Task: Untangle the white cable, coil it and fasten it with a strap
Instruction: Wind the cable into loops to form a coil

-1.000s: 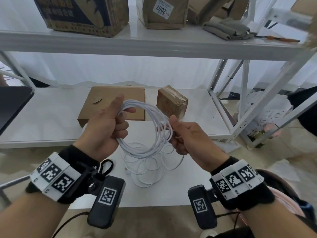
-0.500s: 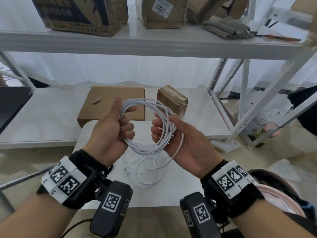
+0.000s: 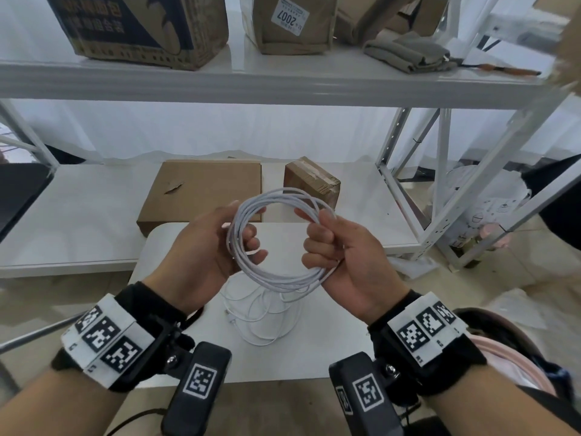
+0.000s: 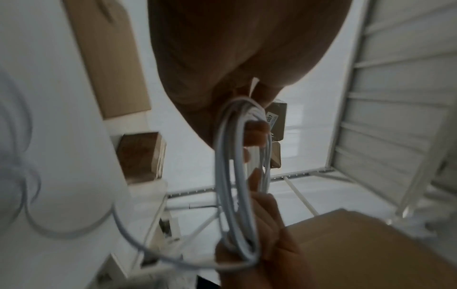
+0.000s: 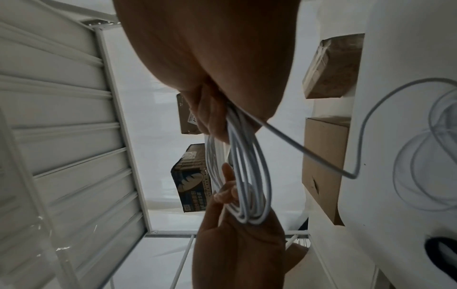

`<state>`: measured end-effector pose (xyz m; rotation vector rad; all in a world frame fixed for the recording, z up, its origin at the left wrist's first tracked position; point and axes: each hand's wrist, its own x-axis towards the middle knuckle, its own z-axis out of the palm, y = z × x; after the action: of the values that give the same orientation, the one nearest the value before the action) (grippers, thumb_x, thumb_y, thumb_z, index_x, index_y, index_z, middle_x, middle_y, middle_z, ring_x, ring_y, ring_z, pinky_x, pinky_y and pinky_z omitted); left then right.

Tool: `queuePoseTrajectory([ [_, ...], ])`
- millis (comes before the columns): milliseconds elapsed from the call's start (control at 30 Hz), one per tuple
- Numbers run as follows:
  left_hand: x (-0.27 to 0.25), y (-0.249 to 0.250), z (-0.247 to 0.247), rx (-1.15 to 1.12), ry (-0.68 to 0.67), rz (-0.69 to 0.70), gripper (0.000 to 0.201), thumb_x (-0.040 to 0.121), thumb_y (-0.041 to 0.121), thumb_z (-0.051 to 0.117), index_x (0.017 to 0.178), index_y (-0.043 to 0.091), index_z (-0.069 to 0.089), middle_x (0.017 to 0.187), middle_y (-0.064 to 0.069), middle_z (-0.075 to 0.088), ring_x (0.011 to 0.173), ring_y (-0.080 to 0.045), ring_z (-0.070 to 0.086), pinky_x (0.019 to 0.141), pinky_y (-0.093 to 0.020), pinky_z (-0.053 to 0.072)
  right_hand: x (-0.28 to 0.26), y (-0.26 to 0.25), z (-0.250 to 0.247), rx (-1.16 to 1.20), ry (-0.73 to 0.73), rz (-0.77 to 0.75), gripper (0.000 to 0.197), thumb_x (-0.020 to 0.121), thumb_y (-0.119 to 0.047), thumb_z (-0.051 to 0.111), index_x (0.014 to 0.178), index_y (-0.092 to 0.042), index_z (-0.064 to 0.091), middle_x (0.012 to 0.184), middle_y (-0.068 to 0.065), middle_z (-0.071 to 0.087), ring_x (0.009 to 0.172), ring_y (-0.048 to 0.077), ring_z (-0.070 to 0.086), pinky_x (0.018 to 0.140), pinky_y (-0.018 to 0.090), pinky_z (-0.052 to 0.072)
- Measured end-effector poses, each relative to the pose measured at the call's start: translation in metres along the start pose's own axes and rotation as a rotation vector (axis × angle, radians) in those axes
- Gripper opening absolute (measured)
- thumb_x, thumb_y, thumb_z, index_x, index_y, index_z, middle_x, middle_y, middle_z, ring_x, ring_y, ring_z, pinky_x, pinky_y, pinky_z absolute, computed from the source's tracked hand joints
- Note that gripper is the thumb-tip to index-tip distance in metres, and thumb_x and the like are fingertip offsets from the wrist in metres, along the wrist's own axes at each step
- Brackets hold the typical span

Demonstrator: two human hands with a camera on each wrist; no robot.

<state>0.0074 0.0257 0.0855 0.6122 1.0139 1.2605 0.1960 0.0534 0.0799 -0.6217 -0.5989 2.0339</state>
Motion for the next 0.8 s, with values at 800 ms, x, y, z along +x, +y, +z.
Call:
queuePoseTrajectory([
  [800, -0.005, -0.009, -0.001, 1.052, -0.149, 0.779, 0.015, 0.094, 0.023, 0.065, 0.099, 0.019, 0.079, 0.09, 0.01, 0.074, 0.086, -0.016, 0.07, 0.074, -0.022, 0.053, -0.007, -0.003, 0.001, -0.168, -0.173, 0.432, 0.037, 0.097, -0.025, 0.033, 0.092, -0.004, 0.064, 0.051, -0.003, 0.041, 0.038, 0.006, 0.034, 0.041, 0.019, 0.029],
])
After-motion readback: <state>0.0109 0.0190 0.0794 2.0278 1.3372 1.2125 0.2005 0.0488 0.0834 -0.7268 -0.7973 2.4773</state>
